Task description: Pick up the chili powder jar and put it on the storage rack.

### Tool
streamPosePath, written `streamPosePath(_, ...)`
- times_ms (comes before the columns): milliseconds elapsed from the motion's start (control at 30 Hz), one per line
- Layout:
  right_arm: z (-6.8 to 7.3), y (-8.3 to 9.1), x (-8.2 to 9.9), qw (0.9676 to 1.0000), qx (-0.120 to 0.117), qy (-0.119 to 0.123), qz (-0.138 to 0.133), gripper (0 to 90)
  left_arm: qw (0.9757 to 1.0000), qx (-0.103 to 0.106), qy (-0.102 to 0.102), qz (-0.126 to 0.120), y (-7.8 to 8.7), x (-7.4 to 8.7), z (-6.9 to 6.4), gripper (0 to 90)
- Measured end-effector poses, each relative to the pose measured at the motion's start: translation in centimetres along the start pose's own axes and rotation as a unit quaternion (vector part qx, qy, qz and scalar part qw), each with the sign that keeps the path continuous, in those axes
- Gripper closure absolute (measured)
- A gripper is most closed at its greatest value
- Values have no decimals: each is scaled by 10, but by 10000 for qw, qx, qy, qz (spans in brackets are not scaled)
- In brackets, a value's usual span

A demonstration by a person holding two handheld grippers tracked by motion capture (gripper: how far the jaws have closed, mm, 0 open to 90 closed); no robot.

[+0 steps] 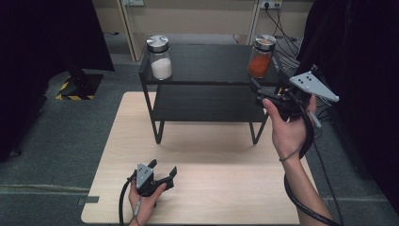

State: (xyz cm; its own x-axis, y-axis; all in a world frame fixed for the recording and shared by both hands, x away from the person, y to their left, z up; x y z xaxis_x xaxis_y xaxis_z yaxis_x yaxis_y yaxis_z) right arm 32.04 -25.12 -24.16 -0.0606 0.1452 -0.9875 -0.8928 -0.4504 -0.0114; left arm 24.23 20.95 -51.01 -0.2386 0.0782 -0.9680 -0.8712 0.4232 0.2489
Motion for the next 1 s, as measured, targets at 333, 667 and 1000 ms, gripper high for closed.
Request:
streamPosePath(333, -4, 16, 15, 10000, -70, 13, 5, 70, 10000, -4, 13, 8, 0, 0, 0, 108)
streamPosePath(667, -10, 27, 27, 10000, -13, 50, 5, 68, 10000, -13, 1, 11, 0, 0, 0, 108)
streamPosePath(1000, -12, 35, 40, 10000, 2, 21, 35, 63, 10000, -19, -6, 6, 0, 0, -1, 108)
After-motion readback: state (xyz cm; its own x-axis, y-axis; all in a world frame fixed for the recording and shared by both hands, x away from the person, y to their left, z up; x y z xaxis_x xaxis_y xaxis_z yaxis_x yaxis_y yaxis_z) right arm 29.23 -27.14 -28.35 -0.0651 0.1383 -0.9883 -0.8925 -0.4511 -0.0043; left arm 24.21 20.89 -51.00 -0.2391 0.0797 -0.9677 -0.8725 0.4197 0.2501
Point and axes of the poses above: each handheld gripper's, and its own axes: y roughly backward along the jaws, x roughly out of its underside, z roughly to its left, the point moved 5 cm from there along -y, roughly forward along the jaws, and after that the axes turned 10 degrees about -y, right-handed, at the moved point
